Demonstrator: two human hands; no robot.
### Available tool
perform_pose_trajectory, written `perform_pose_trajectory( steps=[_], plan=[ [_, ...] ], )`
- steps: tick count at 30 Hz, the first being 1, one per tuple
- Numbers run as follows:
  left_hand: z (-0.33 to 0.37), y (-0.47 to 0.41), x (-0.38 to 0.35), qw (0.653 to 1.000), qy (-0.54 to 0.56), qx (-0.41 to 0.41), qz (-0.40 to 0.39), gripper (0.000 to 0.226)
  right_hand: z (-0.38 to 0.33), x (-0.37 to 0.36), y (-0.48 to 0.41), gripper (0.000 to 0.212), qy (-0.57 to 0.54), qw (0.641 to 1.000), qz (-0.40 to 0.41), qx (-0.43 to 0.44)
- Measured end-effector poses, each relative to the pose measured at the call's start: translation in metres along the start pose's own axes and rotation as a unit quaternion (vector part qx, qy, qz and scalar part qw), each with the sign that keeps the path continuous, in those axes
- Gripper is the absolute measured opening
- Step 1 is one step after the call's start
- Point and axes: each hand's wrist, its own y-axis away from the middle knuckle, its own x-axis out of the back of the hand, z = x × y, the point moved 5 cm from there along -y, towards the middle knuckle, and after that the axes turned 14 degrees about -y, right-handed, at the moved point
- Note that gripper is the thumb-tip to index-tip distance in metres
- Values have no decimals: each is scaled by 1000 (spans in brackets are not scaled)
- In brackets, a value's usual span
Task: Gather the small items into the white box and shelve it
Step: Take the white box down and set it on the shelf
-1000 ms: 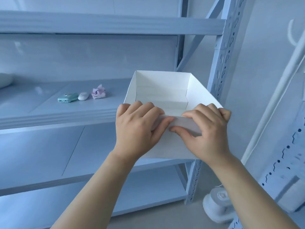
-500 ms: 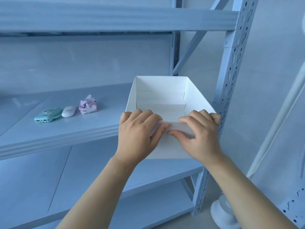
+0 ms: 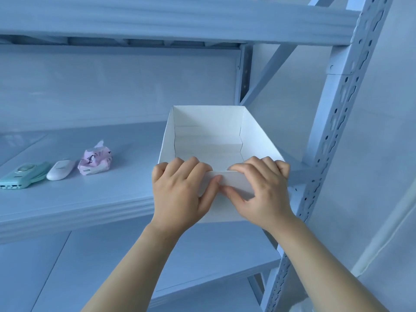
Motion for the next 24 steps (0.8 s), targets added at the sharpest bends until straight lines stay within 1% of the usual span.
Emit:
perform_pose_trajectory(
  steps=[3,5,7,12,19,22,24],
  plan=[
    [7,-11,-21,998,-31,20,43,27,25,-10,-4,33,6,1000,26,10],
    [11,-19,-37,997,-45,25,56,27,42,-17,-7,40,10,999,47,16],
    [13,-28,-53,996,-59,29,60,29,58,-24,-11,44,-4,998,60,27],
    [17,-43,-89,993,-92,35,60,30,97,-45,-26,33,-25,998,42,40],
    [19,-53,-121,988,-135,41,62,30,130,-66,-36,33,-46,996,54,50],
    [18,-56,-131,986,-147,44,58,29,140,-75,-39,37,-53,995,62,59],
    [16,-57,-137,985,-152,47,59,28,147,-80,-40,45,-60,993,76,63]
  ],
)
